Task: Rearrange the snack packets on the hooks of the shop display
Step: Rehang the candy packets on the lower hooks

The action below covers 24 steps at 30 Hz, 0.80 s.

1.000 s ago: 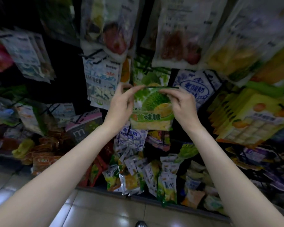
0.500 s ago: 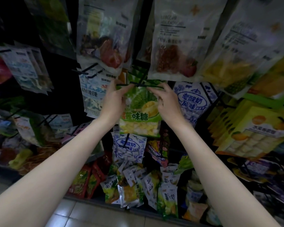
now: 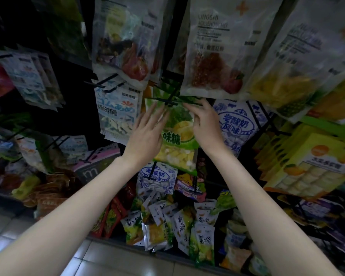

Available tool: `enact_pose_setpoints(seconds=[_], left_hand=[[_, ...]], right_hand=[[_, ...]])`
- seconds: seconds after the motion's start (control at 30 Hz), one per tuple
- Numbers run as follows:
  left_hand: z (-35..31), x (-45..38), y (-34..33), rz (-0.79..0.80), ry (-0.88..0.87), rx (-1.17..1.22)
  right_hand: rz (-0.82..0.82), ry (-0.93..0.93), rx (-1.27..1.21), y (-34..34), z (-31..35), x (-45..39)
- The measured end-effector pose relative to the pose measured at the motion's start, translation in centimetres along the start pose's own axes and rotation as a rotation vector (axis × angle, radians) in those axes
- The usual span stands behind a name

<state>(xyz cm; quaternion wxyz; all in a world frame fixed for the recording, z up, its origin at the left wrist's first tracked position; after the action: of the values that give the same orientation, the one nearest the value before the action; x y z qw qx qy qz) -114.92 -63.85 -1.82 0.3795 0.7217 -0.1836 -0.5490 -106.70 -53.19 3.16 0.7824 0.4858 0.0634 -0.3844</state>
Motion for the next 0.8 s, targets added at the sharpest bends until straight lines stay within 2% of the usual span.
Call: enact_pose_setpoints(seconds=[0.1, 0.17, 0.23, 0.3, 0.33, 0.37, 0.47, 0.53, 0.7, 0.8], left_hand=[[0.3, 0.4, -2.8, 0.318, 0.028, 0.006], [0.8, 0.5, -3.8, 0.434, 0.059, -0.031], [1.4, 1.2, -4.6, 0.499, 0.092, -0.013], [2.3, 3.3, -5.6, 0.585, 0.160, 0.027], [2.9, 4.7, -6.2, 0.617, 0.203, 0.048], [3.4, 6.3, -6.7, 0.634, 0.250, 0.070], [4.1, 11.1, -8.1, 0.707, 0.314, 0.104], [3.6, 13.4, -8.9, 0.793, 0.272, 0.084], [3.1, 16.7, -10.0, 0.983, 0.214, 0.086], [4.1, 18.2, -10.4, 0.994, 0.239, 0.060]], right_hand=[[0.030, 0.014, 0.075, -1.1, -0.9, -0.9], [0.045, 0.017, 0.167, -1.7, -1.6, -1.5], [-0.046, 0.043, 0.238, -1.6, -1.8, -1.0], [-0.202, 0.048, 0.171, -1.4, -2.5, 1.4], [-0.228, 0.043, 0.103, -1.9, -3.2, 3.3], [-0.178, 0.037, 0.047, -3.1, -3.9, 5.4], [0.308, -0.041, 0.066, -9.9, -6.8, 10.8], [0.511, -0.084, 0.122, -13.8, -8.7, 11.7], [0.596, -0.308, 0.161, -19.8, -11.7, 9.1], [0.607, -0.434, 0.236, -22.0, -13.8, 8.9]])
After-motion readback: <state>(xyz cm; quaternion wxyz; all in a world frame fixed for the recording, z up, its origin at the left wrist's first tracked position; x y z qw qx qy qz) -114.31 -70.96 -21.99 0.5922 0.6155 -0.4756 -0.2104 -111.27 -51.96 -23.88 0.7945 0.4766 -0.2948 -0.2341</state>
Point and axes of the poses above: each hand's wrist, its own x-axis away from the middle knuckle, its own y-axis out of the back of the hand, z = x × y, the point moved 7 cm from there along -x, towards the middle knuckle, and after that the axes turned 5 degrees about -z, right-handed, at the moved point
